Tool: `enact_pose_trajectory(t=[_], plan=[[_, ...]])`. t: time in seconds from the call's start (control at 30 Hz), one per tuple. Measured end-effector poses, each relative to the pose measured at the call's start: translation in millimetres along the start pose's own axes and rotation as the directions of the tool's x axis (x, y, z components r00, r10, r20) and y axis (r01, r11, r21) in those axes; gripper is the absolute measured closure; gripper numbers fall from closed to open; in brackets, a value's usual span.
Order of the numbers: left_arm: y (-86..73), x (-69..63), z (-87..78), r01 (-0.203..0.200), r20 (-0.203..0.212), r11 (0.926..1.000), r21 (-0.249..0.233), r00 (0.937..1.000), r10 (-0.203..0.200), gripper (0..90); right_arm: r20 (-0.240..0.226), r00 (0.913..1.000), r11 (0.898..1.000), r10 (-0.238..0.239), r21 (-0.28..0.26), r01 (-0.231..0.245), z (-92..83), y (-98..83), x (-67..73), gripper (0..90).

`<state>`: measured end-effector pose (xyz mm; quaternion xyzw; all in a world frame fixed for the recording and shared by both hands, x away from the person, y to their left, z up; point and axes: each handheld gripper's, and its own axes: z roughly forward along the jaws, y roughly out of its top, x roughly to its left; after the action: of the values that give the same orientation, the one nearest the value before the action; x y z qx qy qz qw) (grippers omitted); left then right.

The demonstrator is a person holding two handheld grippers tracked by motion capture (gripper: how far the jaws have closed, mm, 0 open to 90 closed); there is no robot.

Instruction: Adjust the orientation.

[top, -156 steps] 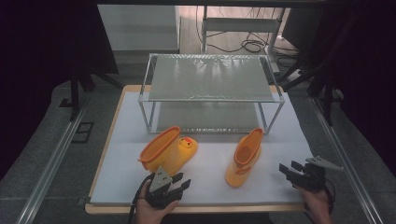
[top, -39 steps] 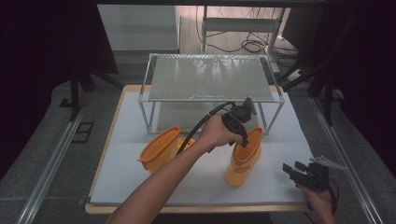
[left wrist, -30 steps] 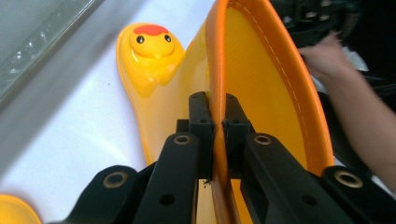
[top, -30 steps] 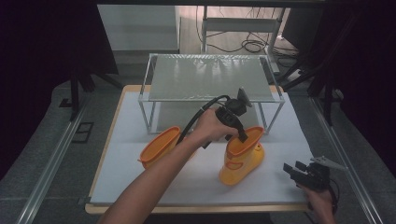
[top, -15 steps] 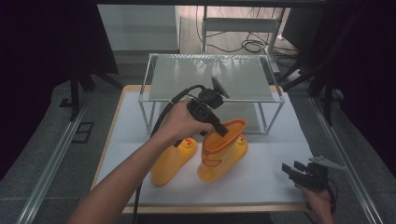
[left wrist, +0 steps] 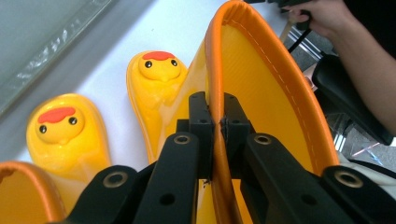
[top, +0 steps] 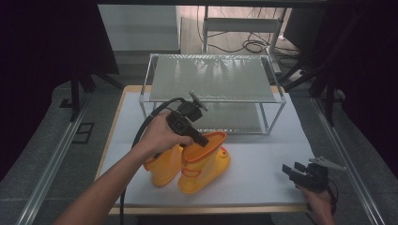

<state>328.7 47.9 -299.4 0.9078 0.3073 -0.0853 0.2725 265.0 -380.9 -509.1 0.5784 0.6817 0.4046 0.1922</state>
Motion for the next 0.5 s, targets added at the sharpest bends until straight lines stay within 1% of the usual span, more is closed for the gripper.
enact_pose_trajectory(t=[0.1,0.27,0.3,0.33,0.37,0.4,0.43,0.5], plan=[[-8.0,6.3,4.3,0.005,-0.009,1.0000,0.004,0.9999,-0.005,86.2,0.001,1.0000,1.000,0.001,0.004,-0.001,-0.7,0.2,-0.9,38.5],[-24.1,18.0,8.4,0.020,-0.044,0.9997,0.013,0.9988,-0.019,86.2,0.002,1.0000,1.000,-0.002,0.009,0.002,0.1,-0.5,-2.2,38.5],[-27.6,19.6,9.6,0.020,-0.055,0.9997,0.014,0.9983,-0.019,86.2,0.002,1.0000,1.000,0.000,0.006,0.000,0.4,-0.6,-1.9,38.5],[-31.9,21.6,11.2,0.020,-0.057,0.9996,0.021,0.9982,-0.018,86.1,0.000,1.0000,1.000,0.001,0.004,-0.001,1.1,-0.7,-1.2,38.5],[-35.5,23.2,11.0,0.021,-0.050,0.9997,0.012,0.9985,-0.020,86.1,0.000,1.0000,1.000,0.001,0.004,-0.001,1.1,-0.7,-1.2,38.5],[-37.8,23.8,10.2,0.023,-0.052,0.9997,0.003,0.9984,-0.023,86.1,0.001,1.0000,1.000,0.000,0.005,0.000,1.5,-0.7,-1.0,38.6],[-43.8,25.1,9.1,0.012,-0.070,0.9999,0.004,0.9975,-0.012,85.8,0.000,1.0000,1.000,-0.001,0.007,0.001,2.0,-0.9,-0.5,38.5],[-50.5,25.9,8.7,0.012,-0.067,0.9999,0.001,0.9977,-0.012,84.7,0.001,1.0000,1.000,-0.004,0.011,0.004,2.1,-0.9,0.4,38.5]])
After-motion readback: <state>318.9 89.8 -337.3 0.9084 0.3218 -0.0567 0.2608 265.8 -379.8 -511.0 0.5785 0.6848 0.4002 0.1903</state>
